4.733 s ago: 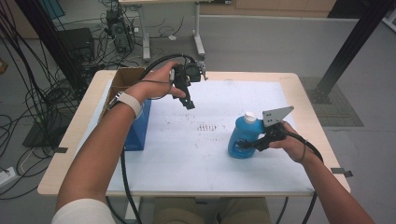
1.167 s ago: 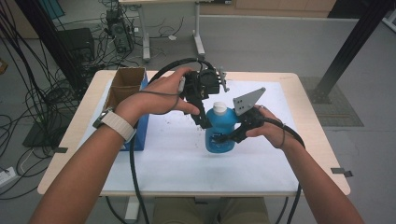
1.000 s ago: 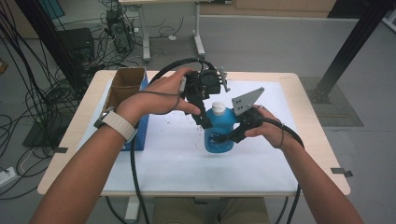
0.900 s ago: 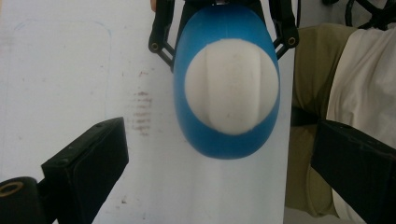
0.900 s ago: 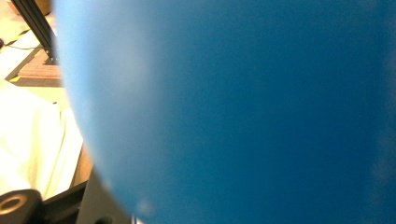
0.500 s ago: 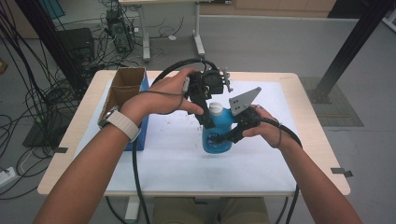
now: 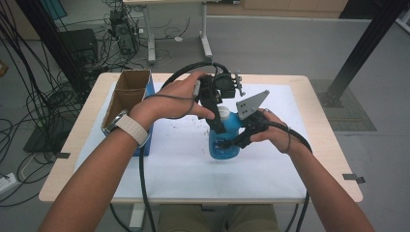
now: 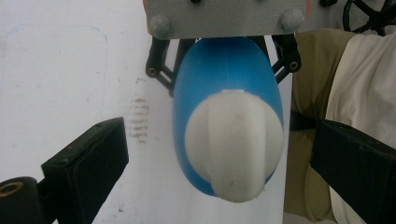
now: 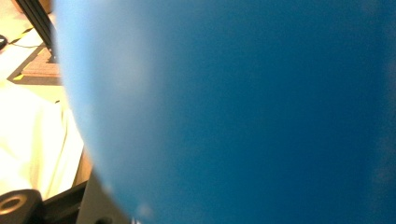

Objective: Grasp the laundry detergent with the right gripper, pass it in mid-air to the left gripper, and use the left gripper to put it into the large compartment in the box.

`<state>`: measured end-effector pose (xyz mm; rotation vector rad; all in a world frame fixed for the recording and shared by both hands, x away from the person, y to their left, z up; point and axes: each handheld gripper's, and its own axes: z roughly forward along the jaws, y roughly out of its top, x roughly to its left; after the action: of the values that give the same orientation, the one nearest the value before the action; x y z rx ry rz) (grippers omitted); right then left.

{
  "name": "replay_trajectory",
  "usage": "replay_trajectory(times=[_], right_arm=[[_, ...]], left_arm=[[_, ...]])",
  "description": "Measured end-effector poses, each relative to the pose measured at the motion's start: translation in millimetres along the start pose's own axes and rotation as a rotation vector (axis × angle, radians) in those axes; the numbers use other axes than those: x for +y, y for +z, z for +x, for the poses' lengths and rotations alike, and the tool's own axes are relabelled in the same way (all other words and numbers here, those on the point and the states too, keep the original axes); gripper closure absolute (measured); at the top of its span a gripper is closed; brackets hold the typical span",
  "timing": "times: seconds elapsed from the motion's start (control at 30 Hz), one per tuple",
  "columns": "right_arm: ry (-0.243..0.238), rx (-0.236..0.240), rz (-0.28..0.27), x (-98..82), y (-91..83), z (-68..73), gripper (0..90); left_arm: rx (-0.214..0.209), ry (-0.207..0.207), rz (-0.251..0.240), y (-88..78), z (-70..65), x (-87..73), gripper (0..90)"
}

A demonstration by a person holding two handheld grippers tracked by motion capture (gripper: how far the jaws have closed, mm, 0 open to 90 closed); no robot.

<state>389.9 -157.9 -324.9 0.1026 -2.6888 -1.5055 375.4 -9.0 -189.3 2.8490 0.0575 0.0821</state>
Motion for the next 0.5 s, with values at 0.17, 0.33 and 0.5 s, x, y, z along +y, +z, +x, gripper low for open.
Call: replay_trajectory(times=[0.17, 0.33, 0.5], right_arm=[[0.002, 0.001, -0.003, 1.2, 0.6, -0.2, 43.6], [0.004, 0.001, -0.001, 0.8, 0.7, -0.7, 43.6], [0.006, 0.0, 0.001, 0.2, 1.1, -1.4, 43.6]], left_arm=[[0.003, -0.004, 0.003, 0.6, 0.5, 0.9, 4.8], [0.003, -0.002, 0.007, 1.6, 0.8, 1.6, 4.8], [0.001, 0.003, 0.005, 2.0, 1.1, 3.0, 4.8]])
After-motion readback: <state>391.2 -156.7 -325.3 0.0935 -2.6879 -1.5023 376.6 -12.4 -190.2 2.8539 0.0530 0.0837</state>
